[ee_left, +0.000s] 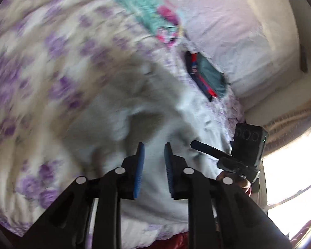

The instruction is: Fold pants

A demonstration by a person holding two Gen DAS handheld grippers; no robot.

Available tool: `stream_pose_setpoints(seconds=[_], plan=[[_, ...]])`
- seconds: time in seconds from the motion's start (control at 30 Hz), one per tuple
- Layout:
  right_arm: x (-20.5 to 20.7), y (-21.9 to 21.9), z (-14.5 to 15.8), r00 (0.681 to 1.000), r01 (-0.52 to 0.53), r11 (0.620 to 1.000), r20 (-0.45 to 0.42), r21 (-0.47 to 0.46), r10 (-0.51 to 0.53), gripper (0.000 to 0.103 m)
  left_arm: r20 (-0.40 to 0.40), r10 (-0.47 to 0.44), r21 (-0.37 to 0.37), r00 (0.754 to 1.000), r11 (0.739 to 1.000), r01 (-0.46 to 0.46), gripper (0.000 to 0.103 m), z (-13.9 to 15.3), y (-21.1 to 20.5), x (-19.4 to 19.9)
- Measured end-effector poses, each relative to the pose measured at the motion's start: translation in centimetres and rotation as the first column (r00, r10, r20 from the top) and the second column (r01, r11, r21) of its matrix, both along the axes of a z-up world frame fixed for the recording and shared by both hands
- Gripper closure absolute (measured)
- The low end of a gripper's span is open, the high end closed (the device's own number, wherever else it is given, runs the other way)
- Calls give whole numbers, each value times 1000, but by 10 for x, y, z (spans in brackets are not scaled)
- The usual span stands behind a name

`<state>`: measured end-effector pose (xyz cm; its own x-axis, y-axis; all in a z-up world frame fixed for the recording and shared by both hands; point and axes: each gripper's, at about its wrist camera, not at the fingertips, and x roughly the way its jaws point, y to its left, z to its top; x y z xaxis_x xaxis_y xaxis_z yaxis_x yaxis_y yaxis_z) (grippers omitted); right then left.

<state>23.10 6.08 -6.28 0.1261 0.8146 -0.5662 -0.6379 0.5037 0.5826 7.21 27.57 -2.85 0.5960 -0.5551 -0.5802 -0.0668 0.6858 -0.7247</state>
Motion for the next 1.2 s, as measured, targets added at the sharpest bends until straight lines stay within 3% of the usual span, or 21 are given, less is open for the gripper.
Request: stream_pose_setpoints(seconds=[0.17, 0.27, 0.37, 0.47, 0.53, 0.57, 0.63, 0.7, 0.77, 0.83, 1.0, 1.07, 1.2], plan=[[-11, -65, 14, 991, 127, 991, 33, 42, -128, 3, 13, -64, 26, 998, 998, 64, 77, 8, -31, 33], [-12, -102, 14, 978, 203, 977, 35, 64, -206, 3, -66, -52, 55, 996, 997, 56, 77, -15, -36, 60], [-10, -132, 3, 959, 281, 957, 12, 72, -282, 3, -159, -20, 26, 987, 999, 24, 101, -50, -25, 70], [-7, -157, -13, 940, 341, 936, -33, 84, -339, 3, -164, -17, -92, 986, 996, 2, 101, -55, -10, 63], [-8, -171, -20, 932, 362, 926, -55, 105, -359, 3, -157, -20, -46, 987, 999, 13, 102, -46, -13, 58], [-10, -177, -20, 929, 370, 921, -56, 120, -366, 3, -150, -26, -25, 988, 999, 22, 100, -39, -16, 55], [-12, -184, -20, 926, 379, 916, -46, 136, -376, 3, -118, -33, -8, 992, 999, 32, 80, -25, -20, 46], [-16, -195, -16, 920, 391, 909, -27, 143, -392, 3, -69, -26, 13, 997, 1000, 27, 39, -9, -19, 38], [-18, -206, -11, 912, 406, 902, -7, 144, -410, 3, -16, 14, 92, 1000, 996, -13, 26, 11, -14, 33], [-21, -214, -5, 907, 416, 899, 15, 136, -422, 3, 16, 52, 191, 999, 980, -54, 24, 27, -10, 35], [-10, -210, 16, 911, 389, 919, 119, 72, -395, 3, 43, 84, 338, 996, 936, -94, 23, 37, 4, 65], [-2, -201, 23, 917, 364, 931, 164, 33, -365, 3, 39, 74, 377, 997, 922, -83, 23, 32, 8, 81], [21, -180, 30, 925, 324, 946, 218, -24, -311, 3, 10, 56, 364, 998, 930, -55, 23, 16, 21, 110]])
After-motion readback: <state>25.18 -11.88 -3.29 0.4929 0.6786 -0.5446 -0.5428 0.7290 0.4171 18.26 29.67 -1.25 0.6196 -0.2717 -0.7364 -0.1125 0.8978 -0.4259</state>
